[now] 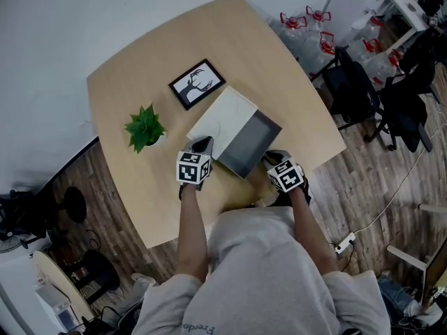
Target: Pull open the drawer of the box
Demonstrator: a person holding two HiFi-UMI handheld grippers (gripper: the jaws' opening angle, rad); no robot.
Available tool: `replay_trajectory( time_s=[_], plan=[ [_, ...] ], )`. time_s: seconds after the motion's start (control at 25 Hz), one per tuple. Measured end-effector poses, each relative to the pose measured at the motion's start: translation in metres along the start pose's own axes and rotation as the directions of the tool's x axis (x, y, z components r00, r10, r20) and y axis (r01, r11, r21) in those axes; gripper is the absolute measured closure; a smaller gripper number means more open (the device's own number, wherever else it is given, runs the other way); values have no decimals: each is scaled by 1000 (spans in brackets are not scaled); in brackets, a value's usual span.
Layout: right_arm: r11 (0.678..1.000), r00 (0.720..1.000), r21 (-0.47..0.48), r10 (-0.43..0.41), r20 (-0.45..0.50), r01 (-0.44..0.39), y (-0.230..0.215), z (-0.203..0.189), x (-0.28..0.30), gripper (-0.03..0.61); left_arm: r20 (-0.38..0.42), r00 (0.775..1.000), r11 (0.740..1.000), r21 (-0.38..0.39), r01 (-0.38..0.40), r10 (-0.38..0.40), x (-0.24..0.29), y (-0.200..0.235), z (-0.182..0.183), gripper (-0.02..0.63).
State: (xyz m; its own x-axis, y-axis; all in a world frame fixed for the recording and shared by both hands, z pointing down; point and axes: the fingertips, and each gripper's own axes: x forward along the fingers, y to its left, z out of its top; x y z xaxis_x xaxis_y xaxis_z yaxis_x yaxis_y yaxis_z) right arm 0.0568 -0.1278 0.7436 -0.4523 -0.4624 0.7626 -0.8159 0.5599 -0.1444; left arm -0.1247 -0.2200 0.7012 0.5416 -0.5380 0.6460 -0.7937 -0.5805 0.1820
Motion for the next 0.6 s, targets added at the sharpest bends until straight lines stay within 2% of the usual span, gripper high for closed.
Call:
replay_trajectory(
  time_s=[0.2,0.6],
  plan=[
    [1000,1000,-1,-11,12,11,-3,-1,8,505,-2,1000,1000,-3,3,-3,4,4,-2,561],
    [996,998,71,-61,-7,61,-10,-22,-9,505,9,1000,1000,-10,-8,8,1,4,1,561]
  ],
)
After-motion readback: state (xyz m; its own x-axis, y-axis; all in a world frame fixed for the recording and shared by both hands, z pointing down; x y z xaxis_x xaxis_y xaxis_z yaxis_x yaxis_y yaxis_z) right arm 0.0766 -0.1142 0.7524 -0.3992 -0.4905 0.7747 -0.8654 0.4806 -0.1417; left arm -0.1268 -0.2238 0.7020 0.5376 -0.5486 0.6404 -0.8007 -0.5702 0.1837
